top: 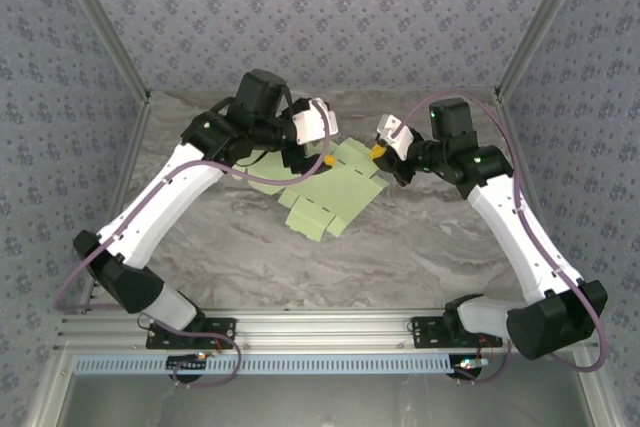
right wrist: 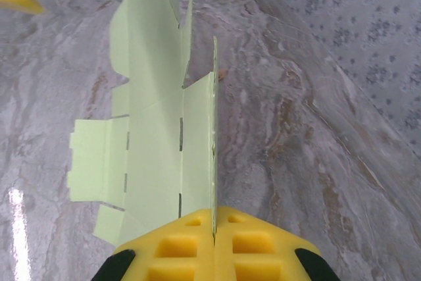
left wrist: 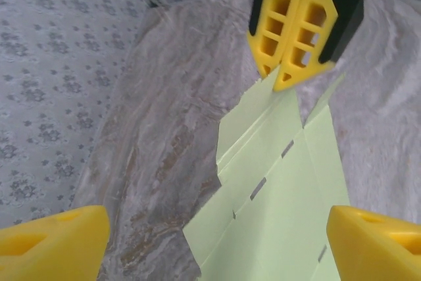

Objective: Fold the paper box

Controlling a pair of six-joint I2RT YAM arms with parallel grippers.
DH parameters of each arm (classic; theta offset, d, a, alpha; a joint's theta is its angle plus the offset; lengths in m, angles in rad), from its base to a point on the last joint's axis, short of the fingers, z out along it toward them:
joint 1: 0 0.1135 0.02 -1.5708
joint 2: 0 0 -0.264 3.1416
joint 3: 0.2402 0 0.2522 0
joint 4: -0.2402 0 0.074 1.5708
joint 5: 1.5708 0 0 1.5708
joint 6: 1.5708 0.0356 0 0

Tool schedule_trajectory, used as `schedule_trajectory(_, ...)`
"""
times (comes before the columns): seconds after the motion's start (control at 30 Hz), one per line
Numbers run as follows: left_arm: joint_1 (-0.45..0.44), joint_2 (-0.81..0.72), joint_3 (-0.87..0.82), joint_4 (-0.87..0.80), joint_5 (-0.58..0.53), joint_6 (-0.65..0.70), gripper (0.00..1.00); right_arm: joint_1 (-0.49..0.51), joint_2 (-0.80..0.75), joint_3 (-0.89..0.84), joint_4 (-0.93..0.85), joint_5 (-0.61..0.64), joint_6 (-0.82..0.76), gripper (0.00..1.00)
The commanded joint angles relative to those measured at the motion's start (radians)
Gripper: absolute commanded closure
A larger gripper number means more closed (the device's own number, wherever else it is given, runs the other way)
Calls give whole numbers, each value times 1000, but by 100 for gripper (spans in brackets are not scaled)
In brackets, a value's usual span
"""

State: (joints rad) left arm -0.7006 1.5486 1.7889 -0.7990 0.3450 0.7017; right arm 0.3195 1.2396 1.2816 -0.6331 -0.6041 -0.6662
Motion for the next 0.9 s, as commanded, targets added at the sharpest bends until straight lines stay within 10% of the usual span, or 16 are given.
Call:
schedule_trajectory(0.0,-4,53,106,-181,54,120,19,4,3,33,-45,-87,-86,100)
schedule_trajectory(0.43,-5,350,521,-509,261,138,40,30,-15,19,-21,-79,-164,100)
schedule_trajectory(0.87,-5,494,692,-625,342,148,84,37,-31,-21,62,-54,-136,98)
